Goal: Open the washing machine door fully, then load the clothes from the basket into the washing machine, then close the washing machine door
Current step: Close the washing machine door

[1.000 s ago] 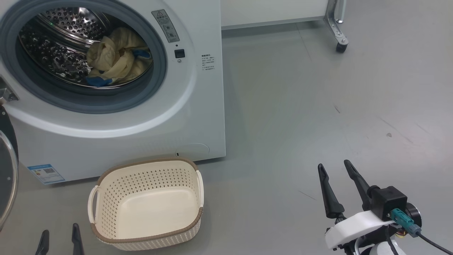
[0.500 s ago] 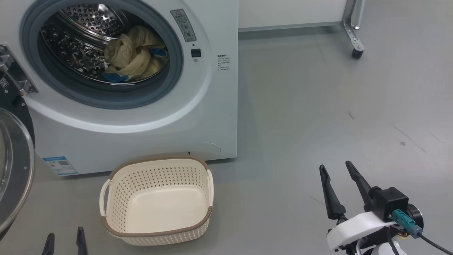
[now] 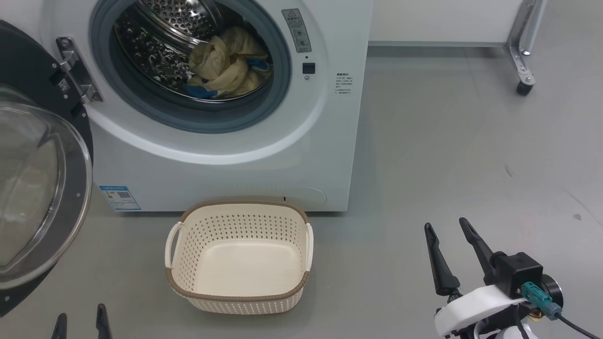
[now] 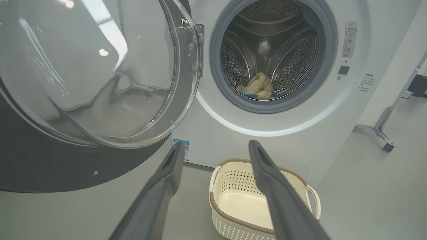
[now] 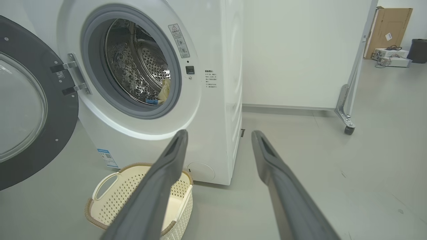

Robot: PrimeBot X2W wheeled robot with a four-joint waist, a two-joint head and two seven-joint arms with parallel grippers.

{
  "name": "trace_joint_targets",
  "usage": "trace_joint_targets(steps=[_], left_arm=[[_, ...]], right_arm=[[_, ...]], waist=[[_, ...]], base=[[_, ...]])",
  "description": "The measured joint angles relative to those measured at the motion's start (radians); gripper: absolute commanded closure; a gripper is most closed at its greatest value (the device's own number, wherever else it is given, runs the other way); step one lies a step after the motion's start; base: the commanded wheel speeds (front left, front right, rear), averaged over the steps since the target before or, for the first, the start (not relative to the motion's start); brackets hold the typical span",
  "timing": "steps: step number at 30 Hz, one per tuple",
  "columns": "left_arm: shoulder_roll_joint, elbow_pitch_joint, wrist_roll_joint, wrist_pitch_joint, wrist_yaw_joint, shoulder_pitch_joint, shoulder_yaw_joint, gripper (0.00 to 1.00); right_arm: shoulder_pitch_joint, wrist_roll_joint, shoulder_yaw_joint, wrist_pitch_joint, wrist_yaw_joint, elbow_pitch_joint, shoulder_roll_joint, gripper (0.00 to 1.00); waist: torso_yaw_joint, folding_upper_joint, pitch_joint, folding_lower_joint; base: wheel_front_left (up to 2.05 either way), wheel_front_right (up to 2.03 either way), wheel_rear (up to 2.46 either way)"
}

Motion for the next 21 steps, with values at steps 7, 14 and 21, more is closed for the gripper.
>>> trace_joint_targets(steps=[7,14,21], left_arm=[[0.0,0.004,-0.026,0.0,0.01,-0.001,0.016,0.0],[-0.001,0.009,-0.044,0.0,0.027,-0.001,0.025,0.0],[-0.001,0.012,-0.054,0.0,0.042,-0.001,0.037,0.0]], right_arm=[[0.0,0.0,0.002,0.0,0.0,-0.002,0.0,0.0],[0.0,0.0,0.006,-0.001,0.0,-0.002,0.001,0.0],[-0.006,-0.001,0.012,-0.001,0.0,-0.006,0.001,0.0]], waist=[[0.068,0.0,0.001,0.0],[0.142,0.0,0.001,0.0],[0.223,0.0,0.007,0.0]], base=[[0.0,0.0,0.0],[0.0,0.0,0.0],[0.0,0.0,0.0]])
